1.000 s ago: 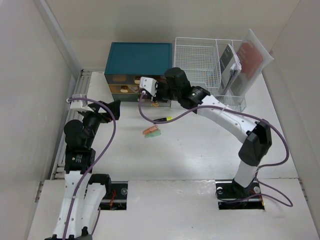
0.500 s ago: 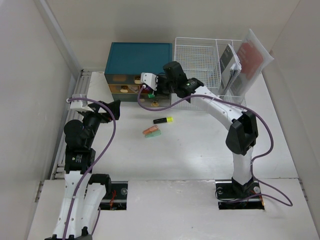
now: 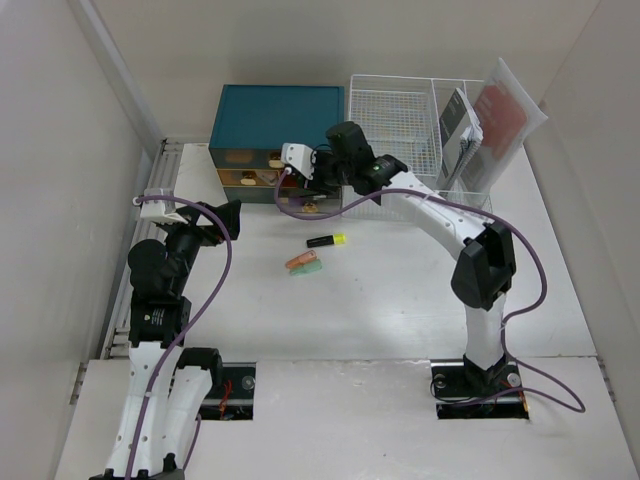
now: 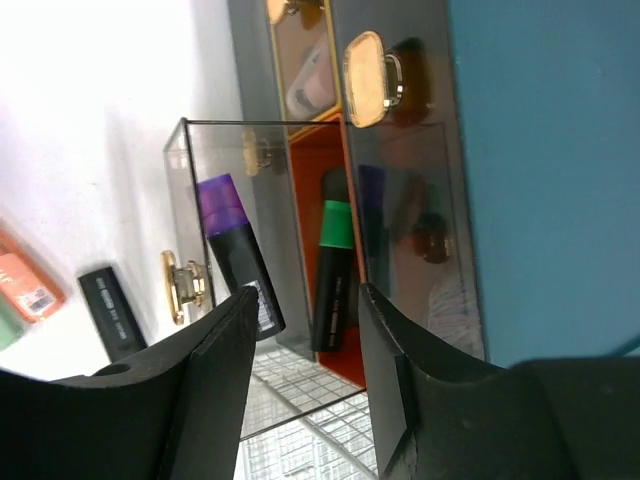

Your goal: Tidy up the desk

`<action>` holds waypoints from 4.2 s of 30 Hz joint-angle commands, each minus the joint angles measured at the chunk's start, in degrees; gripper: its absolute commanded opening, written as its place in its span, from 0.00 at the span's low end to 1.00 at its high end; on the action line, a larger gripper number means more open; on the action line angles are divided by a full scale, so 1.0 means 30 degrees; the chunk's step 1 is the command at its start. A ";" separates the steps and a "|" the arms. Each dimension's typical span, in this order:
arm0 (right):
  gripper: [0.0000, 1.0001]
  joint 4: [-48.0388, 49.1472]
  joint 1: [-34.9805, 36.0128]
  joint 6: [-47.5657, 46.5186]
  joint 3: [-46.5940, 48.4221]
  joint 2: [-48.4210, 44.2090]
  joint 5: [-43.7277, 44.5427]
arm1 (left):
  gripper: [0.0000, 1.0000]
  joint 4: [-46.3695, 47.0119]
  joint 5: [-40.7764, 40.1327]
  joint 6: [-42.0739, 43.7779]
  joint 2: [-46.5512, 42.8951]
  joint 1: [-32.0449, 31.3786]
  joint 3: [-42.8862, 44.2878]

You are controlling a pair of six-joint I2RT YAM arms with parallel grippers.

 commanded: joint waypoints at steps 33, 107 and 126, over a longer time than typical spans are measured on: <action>0.43 -0.1613 0.0330 -0.8184 -0.7519 -0.0816 -0.0793 | 1.00 0.1170 0.0159 0.0217 -0.0241 -0.0067 0.0014; 0.46 -0.8290 0.1472 -0.8506 -0.3445 0.3583 0.0499 | 1.00 0.1346 0.0335 0.0042 -0.1120 -0.0067 0.0014; 0.46 -0.7412 0.1824 -0.3322 -0.1832 0.5075 -0.0146 | 1.00 0.1346 0.0335 0.0042 -0.1120 -0.0067 0.0014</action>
